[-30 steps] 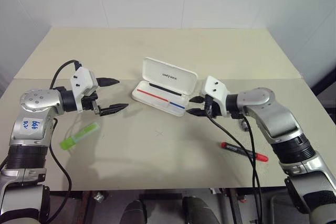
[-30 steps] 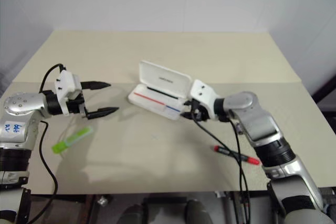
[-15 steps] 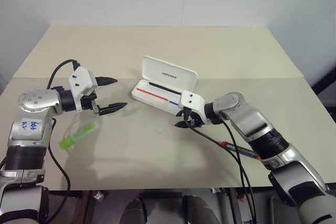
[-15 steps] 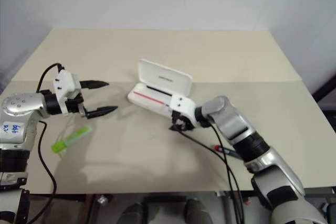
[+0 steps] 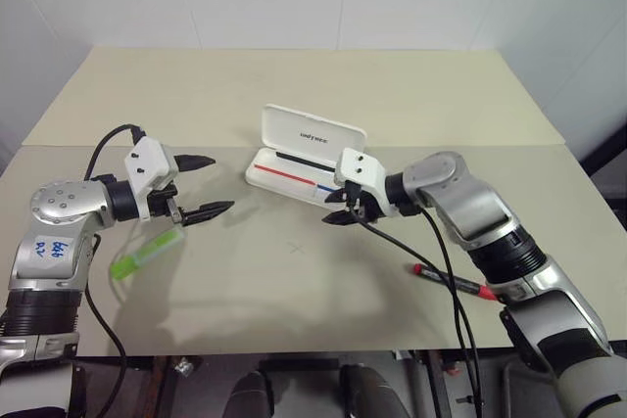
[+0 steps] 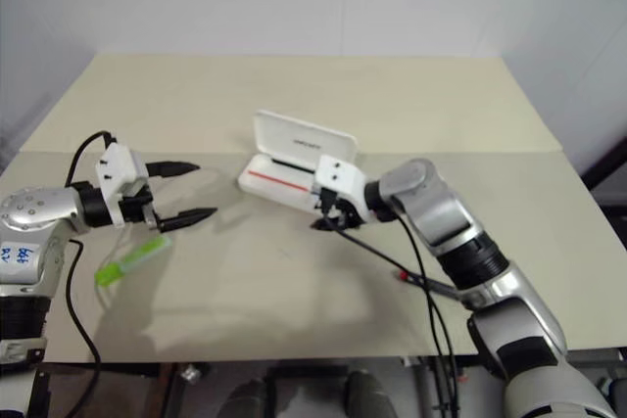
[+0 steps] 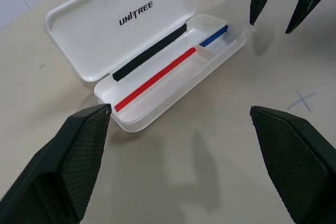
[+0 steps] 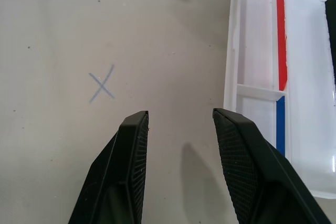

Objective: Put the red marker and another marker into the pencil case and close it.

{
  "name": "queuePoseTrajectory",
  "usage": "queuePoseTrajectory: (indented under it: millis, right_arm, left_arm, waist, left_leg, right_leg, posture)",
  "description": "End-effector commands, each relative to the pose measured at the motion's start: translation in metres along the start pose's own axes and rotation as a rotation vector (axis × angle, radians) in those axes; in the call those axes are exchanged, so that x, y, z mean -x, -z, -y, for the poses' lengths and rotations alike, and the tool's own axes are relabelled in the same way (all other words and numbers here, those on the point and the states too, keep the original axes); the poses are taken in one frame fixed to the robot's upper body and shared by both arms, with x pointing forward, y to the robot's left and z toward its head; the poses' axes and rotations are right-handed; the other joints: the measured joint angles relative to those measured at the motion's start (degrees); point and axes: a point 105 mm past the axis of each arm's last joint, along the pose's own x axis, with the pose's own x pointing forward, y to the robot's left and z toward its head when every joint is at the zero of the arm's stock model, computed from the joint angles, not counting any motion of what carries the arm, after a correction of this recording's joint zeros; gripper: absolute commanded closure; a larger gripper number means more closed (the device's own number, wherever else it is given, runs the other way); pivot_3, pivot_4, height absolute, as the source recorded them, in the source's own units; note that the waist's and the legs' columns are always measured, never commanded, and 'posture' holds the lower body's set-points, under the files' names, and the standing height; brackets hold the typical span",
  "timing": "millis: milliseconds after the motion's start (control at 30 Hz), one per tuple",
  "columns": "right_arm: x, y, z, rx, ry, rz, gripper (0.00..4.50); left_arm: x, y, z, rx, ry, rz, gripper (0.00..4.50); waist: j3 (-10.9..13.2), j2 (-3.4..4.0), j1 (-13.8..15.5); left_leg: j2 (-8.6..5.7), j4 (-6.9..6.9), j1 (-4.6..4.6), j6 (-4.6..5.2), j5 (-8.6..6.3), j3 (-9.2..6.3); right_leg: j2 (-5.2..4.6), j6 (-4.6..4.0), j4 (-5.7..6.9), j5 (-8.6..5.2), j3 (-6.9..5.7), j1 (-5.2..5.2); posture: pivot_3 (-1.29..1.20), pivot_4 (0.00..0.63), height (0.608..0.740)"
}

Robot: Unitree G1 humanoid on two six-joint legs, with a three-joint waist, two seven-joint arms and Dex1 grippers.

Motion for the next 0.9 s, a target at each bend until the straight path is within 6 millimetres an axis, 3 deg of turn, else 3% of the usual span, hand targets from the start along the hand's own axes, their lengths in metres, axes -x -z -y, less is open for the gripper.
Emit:
queuePoseTrajectory:
  millis: [33, 267, 567, 900]
  right_arm:
    - [0.003, -0.019, 0.017, 0.04, 0.062, 0.048, 2.45]
    - [-0.016, -0.011, 0.036, 0.039, 0.104, 0.021, 2.45]
    - [-0.026, 0.009, 0.04, 0.048, 0.102, -0.053, 2.45]
    - [-0.026, 0.032, 0.027, 0.091, 0.017, -0.166, 2.45]
  left_arm:
    - [0.005, -0.015, -0.003, -0.04, -0.029, 0.041, 0.0]
    - [0.009, -0.015, -0.002, -0.036, -0.044, 0.038, 0.0]
    - [0.01, -0.019, -0.004, -0.043, -0.059, 0.042, 0.0]
    - [0.01, -0.019, -0.004, -0.044, -0.06, 0.047, 0.0]
  waist:
    - [0.0, 0.0, -0.3]
    - [0.0, -0.02, -1.1]
    - [0.0, -0.02, -1.2]
    - [0.0, -0.02, -1.2]
  left_leg:
    - [0.0, 0.01, 0.0, 0.0, 0.0, 0.0]
    - [0.0, -0.04, -0.01, -0.01, 0.01, 0.0]
    - [0.0, -0.05, -0.02, -0.01, 0.01, 0.0]
    - [0.0, -0.05, -0.02, -0.01, 0.01, -0.01]
  right_leg:
    - [0.0, 0.0, 0.02, 0.0, 0.0, 0.0]
    - [-0.01, 0.0, -0.02, 0.0, 0.0, 0.0]
    - [-0.01, 0.0, -0.01, 0.0, 0.0, -0.01]
    - [0.0, 0.01, -0.01, 0.0, 0.0, -0.01]
  posture:
    - [0.0, 0.15, 0.74]
    - [0.0, 0.15, 0.74]
    - [0.0, 0.15, 0.74]
    - [0.0, 0.15, 0.74]
